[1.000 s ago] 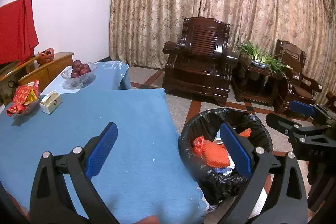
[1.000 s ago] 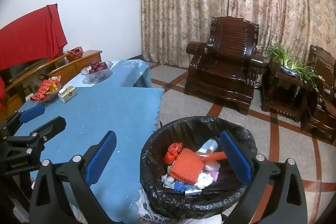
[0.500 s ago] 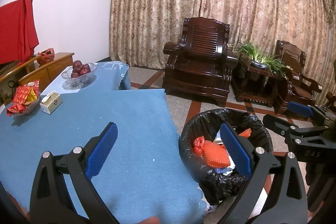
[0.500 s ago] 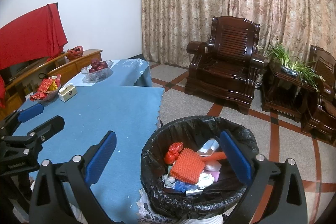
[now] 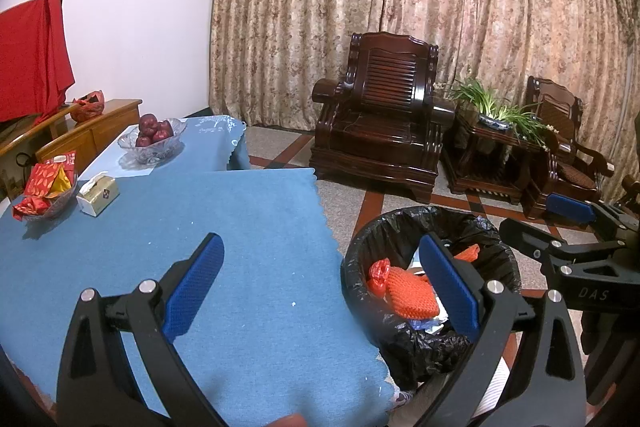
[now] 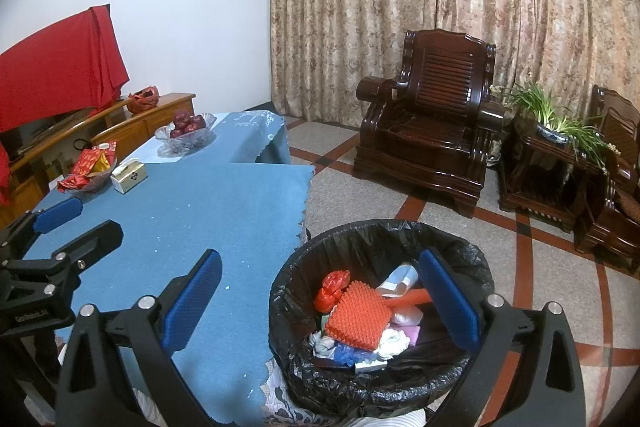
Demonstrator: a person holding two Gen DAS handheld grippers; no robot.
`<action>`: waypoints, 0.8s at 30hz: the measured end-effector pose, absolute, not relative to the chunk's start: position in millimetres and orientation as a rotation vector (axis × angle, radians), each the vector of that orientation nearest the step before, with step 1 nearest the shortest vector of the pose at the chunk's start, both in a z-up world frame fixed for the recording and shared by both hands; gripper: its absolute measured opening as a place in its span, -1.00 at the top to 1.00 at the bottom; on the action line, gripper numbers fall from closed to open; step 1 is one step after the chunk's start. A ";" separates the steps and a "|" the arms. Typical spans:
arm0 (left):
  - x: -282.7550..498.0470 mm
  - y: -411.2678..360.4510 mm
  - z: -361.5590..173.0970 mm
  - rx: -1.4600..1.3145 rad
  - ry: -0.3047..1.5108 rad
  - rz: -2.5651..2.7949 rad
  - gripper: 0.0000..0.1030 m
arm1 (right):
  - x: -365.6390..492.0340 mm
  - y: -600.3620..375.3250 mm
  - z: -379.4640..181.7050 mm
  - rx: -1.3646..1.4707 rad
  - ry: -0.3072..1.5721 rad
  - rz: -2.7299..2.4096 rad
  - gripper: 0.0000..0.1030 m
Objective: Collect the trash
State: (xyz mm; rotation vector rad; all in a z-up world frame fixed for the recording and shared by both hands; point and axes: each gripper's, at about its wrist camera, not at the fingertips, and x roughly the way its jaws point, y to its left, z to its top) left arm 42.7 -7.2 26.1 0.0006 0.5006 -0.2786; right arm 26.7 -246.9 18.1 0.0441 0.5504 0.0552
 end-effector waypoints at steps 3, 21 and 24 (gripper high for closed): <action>42.9 -6.3 25.9 0.002 0.499 -0.277 -0.85 | 26.6 -246.7 18.2 0.044 0.550 0.055 -0.88; 42.9 -4.6 26.0 0.003 0.500 -0.275 -0.85 | 26.8 -245.4 18.6 0.043 0.550 0.055 -0.88; 42.9 -4.9 26.3 0.002 0.501 -0.276 -0.85 | 27.0 -246.2 18.7 0.044 0.551 0.055 -0.88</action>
